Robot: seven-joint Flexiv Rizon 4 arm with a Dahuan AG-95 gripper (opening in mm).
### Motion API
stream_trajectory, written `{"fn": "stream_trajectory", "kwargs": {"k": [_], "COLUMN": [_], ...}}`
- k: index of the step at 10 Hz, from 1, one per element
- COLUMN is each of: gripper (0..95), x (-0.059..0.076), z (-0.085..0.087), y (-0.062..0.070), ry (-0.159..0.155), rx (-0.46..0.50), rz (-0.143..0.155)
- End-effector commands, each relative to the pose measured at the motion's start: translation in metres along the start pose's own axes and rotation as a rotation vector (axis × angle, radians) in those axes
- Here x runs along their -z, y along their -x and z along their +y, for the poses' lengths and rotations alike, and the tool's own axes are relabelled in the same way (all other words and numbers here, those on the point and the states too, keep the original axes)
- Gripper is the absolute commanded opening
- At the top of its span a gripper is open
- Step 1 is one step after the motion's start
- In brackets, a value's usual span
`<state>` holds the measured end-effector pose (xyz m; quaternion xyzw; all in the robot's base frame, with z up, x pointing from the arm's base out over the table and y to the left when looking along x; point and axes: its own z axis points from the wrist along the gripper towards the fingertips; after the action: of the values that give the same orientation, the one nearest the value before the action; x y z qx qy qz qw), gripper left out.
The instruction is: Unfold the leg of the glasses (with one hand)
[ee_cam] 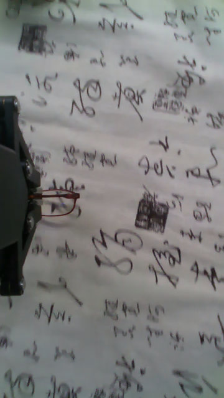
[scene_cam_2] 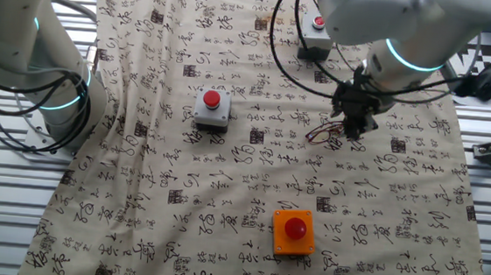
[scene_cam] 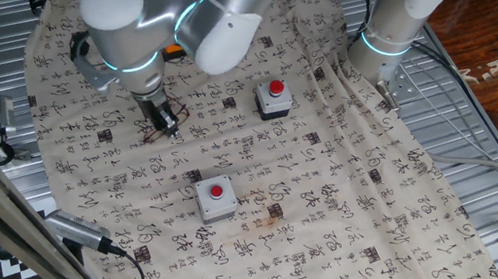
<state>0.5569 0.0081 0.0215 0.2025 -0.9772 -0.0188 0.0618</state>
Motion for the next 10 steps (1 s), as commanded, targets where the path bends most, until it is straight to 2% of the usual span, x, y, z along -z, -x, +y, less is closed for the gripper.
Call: {"fn": "stream_trajectory", "kwargs": {"k": [1, 3, 4, 10], "gripper": [19.0, 19.0, 0.0, 0.0], "x": [-0.0018, -0.0054, -0.0054, -0.0035], "z": [0.0009, 0.0022, 0.0022, 0.0020], "y": [-0.0113, -0.0205, -0.0206, -0.0176], "ry": [-0.001, 0.000, -0.001, 0.000], "rx": [-0.017, -0.032, -0.041, -0.042], "rz": [0.000, 0.000, 0.002, 0.005]}}
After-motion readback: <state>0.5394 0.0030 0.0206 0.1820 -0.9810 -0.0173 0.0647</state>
